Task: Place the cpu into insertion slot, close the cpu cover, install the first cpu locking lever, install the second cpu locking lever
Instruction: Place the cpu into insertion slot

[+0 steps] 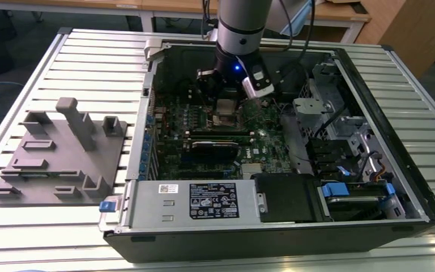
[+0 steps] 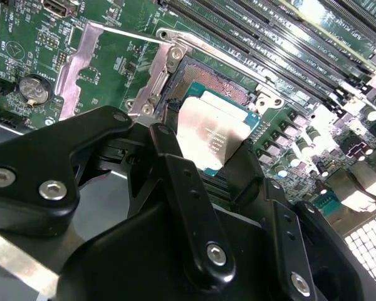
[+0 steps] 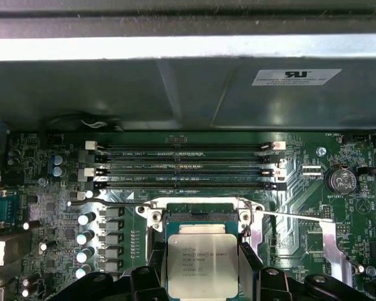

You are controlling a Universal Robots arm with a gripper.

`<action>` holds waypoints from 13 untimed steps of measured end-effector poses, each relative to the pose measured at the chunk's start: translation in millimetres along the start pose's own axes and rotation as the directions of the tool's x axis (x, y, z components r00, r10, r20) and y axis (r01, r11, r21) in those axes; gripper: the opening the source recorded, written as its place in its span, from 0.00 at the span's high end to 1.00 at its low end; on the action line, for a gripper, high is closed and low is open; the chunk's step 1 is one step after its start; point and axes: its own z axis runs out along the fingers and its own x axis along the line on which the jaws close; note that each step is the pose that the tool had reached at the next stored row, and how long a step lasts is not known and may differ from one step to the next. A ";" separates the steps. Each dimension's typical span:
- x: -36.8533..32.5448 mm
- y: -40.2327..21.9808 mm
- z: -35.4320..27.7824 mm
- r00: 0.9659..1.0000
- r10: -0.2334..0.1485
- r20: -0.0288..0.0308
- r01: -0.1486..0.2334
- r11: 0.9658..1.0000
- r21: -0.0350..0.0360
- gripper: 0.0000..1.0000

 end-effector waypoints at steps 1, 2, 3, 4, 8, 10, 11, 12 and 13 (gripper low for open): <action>0.0 -0.1 0.5 1.000 0.000 0.000 0.000 1.000 0.000 0.46; 0.0 -0.1 1.0 1.000 0.000 0.000 0.000 1.000 0.000 0.46; 0.0 -0.2 1.6 1.000 0.000 0.000 0.000 1.000 0.000 0.46; 0.0 -0.2 2.1 1.000 0.000 0.000 0.000 1.000 0.000 0.46; 0.0 -0.3 2.9 1.000 0.000 0.000 0.000 1.000 0.000 0.46; 0.0 -0.3 3.0 1.000 0.000 0.000 0.000 1.000 0.000 0.46; 0.0 -0.3 3.0 1.000 0.000 0.000 0.000 1.000 0.000 0.46; 0.0 -0.3 3.0 1.000 0.000 0.000 0.000 1.000 0.000 0.46; 0.0 -0.3 3.0 1.000 0.000 0.000 0.000 1.000 0.000 0.46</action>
